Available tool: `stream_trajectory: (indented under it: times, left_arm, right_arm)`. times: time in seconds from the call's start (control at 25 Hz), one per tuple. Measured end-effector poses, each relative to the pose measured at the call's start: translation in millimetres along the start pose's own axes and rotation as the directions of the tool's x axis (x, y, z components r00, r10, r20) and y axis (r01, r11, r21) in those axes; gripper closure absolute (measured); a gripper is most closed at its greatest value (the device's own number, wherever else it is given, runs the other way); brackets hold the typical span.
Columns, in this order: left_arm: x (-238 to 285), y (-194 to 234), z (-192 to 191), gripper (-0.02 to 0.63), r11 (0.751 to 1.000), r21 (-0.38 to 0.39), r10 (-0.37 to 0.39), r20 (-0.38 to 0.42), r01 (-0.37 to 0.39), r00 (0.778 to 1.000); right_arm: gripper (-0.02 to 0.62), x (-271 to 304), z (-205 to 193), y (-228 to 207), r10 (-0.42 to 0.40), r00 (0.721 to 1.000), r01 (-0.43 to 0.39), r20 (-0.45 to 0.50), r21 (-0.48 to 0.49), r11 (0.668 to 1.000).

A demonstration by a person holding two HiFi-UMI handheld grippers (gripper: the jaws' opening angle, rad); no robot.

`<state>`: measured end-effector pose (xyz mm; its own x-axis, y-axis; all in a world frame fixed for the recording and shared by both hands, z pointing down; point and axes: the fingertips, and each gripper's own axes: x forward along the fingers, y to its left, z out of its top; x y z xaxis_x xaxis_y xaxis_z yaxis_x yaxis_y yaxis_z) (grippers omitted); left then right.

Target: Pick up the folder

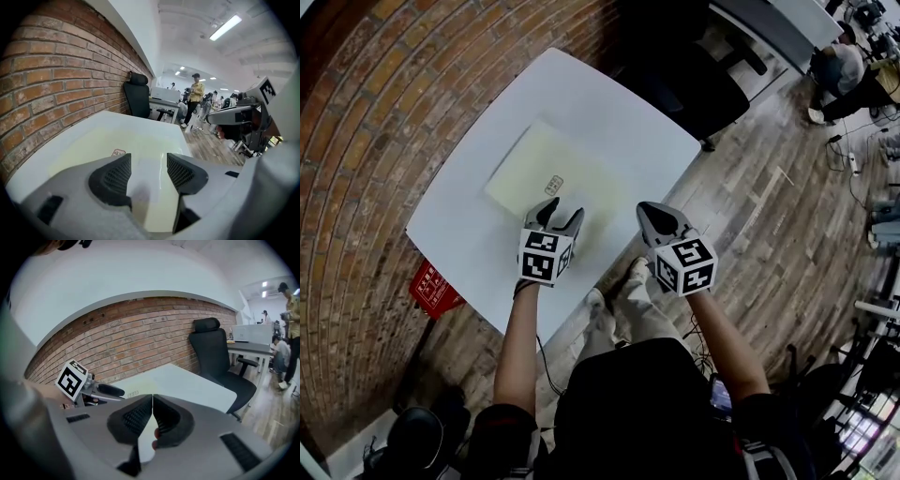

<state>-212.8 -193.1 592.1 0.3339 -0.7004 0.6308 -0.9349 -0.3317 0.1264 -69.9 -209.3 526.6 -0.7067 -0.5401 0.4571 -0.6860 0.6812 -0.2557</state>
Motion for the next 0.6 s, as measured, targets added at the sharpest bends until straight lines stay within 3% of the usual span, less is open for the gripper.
stream_trajectory:
  times: [0.36, 0.6]
  left_arm:
    - [18, 16, -15, 0.275, 0.999, 0.037, 0.009, -0.066, -0.007, 0.998]
    - [26, 23, -29, 0.267, 0.998, 0.062, 0.002, -0.137, 0.007, 0.991]
  right_arm:
    - [0.568, 6, -14, -8, -0.007, 1.000, 0.008, -0.027, 0.026, 1.000]
    - [0.568, 8, -25, -11, -0.003, 0.999, 0.005, -0.050, 0.037, 0.999]
